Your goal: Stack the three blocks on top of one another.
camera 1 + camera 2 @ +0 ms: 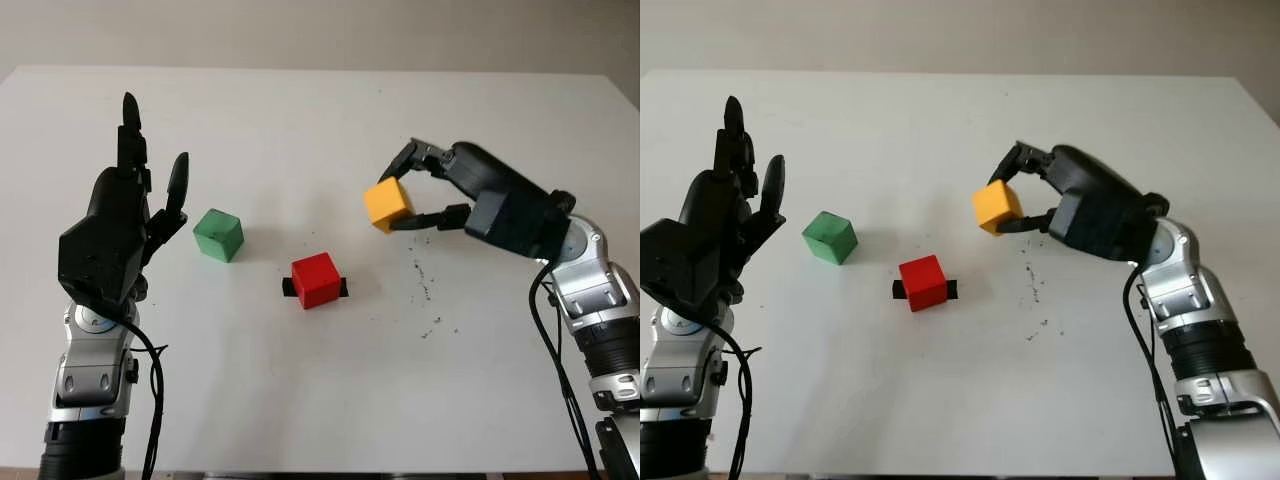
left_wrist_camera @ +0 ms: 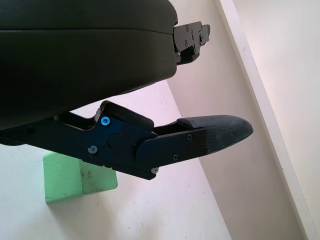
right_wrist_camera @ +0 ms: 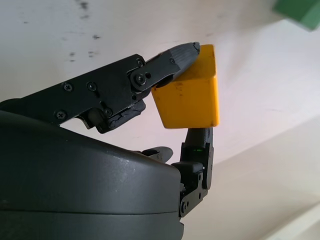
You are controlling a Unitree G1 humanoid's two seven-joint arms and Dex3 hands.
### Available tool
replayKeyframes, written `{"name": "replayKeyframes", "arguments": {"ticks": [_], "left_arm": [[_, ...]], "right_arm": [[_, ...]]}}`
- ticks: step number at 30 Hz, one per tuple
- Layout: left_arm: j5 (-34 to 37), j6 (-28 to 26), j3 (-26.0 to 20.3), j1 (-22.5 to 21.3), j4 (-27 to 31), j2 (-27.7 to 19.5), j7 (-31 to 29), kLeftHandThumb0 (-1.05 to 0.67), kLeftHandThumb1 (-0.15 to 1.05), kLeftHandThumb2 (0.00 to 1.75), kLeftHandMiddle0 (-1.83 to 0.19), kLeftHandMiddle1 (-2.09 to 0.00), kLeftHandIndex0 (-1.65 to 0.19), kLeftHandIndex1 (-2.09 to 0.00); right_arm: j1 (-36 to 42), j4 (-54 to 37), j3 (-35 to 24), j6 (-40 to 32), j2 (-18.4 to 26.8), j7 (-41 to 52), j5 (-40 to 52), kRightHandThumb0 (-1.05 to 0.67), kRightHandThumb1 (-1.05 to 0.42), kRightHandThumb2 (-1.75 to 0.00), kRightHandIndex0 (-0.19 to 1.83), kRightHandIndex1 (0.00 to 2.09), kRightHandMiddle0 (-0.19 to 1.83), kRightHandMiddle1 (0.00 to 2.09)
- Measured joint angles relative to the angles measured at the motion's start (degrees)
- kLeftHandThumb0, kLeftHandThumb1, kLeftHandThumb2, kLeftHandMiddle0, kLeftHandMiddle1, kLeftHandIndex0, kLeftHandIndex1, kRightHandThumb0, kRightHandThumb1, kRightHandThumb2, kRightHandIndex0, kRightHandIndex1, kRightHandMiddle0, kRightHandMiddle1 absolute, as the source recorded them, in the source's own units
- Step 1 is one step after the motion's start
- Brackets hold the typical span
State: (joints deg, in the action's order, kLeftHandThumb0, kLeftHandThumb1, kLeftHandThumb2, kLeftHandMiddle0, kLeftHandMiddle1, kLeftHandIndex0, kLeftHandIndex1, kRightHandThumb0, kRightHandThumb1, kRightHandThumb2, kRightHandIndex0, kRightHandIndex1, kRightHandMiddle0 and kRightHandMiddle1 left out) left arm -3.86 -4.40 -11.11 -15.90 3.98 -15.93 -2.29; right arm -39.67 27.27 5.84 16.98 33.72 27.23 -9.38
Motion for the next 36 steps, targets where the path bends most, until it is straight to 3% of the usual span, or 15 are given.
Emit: {"name": "replayKeyframes", "arguments": {"ticks": [10, 17, 36], "left_arm": [[-0.3, 0.1, 0.1, 0.0, 0.0, 0.0, 0.0, -0.69, 1.05, 0.64, 0.19, -0.01, 0.19, 0.00], [-0.1, 0.1, 0.1, 0.0, 0.0, 0.0, 0.0, -0.69, 1.05, 0.64, 0.19, 0.00, 0.19, 0.00], [0.1, 0.0, 0.1, 0.0, 0.0, 0.1, 0.2, -0.69, 1.05, 0.64, 0.19, -0.01, 0.19, 0.00]], "right_arm": [[-2.8, 1.5, -1.5, -4.6, -2.9, 10.5, 9.9, -0.47, -0.95, -0.05, 0.33, 0.04, 0.39, 1.36], [-2.8, -2.6, -1.5, -9.6, -5.4, 14.2, 13.2, -0.44, -0.95, -0.05, 0.30, 0.03, 0.36, 1.40], [1.6, -8.1, 0.5, -15.4, -13.1, 17.4, 15.9, -0.51, -0.95, -0.05, 0.27, 0.04, 0.40, 1.44]]}}
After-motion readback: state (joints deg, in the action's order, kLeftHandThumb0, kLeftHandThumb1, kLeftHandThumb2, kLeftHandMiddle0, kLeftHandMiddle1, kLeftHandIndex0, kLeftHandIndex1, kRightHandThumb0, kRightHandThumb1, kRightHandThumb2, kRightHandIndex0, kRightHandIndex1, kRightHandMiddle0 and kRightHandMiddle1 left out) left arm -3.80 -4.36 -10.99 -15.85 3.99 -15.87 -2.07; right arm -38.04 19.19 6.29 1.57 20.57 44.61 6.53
